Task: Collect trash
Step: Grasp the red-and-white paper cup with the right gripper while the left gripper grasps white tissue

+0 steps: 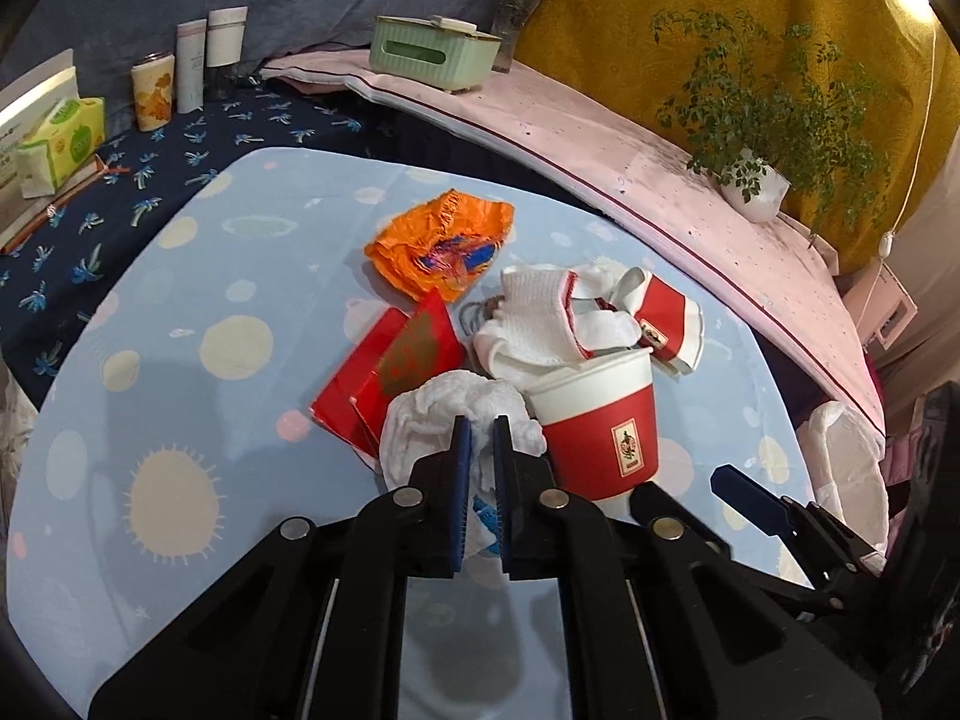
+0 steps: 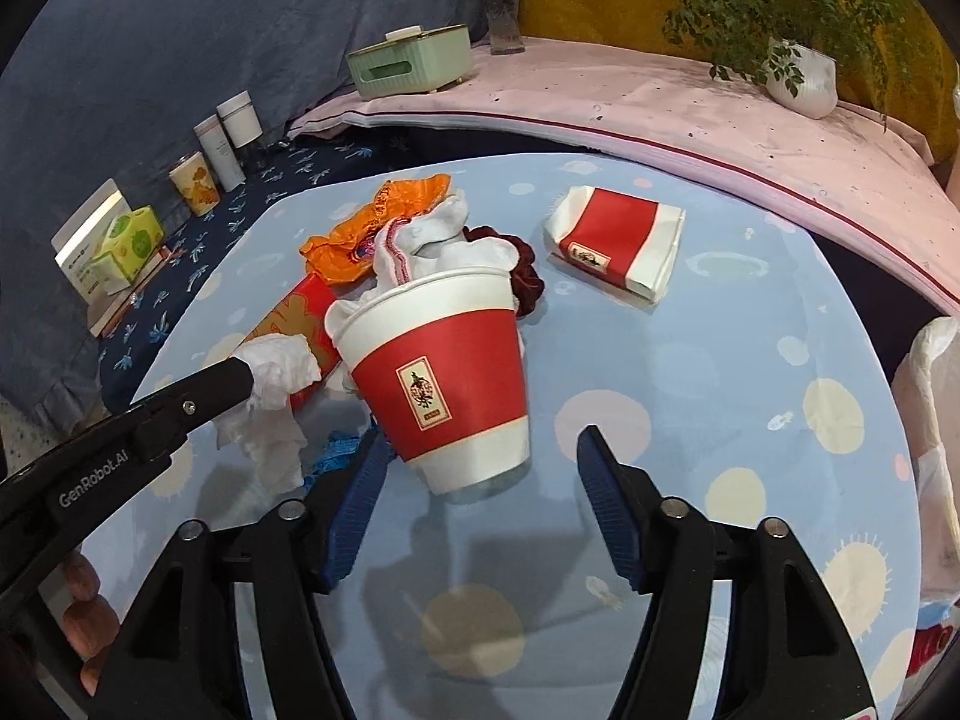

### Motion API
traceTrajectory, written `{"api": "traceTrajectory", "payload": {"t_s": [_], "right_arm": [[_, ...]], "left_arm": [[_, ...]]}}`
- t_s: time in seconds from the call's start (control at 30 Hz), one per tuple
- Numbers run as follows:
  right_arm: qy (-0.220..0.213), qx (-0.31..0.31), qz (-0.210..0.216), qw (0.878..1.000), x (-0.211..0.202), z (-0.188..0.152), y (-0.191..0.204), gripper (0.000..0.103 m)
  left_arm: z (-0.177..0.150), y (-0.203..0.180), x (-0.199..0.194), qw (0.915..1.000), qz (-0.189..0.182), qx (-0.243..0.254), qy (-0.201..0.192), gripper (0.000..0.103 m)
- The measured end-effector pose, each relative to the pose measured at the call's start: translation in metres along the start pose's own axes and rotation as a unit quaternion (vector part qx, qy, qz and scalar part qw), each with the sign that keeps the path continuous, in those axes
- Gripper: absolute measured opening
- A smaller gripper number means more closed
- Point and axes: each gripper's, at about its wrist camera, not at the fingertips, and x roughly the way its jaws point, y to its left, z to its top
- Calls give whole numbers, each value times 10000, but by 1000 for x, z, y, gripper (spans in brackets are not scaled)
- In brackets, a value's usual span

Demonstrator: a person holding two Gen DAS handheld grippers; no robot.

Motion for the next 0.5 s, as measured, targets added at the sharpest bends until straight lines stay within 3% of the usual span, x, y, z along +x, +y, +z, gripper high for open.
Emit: {"api": "traceTrajectory", "payload": {"t_s": [0.13,0.33,0.43,0.5], "right_arm": [[41,-135,-20,9999,16,6,8,76],[198,-86,12,9998,35,8,9,76],[222,-80,61,9997,36,8,8,61],[197,-86,90,9997,33,8,5,58]], "left_arm": [[4,1,-2,10000,9,10,-20,7],[4,-2,-2,10000,33,79,-15,7],[3,-6,-3,9999,30,115,-6,7],[3,-9,-3,9999,31,136,-2,7]]}}
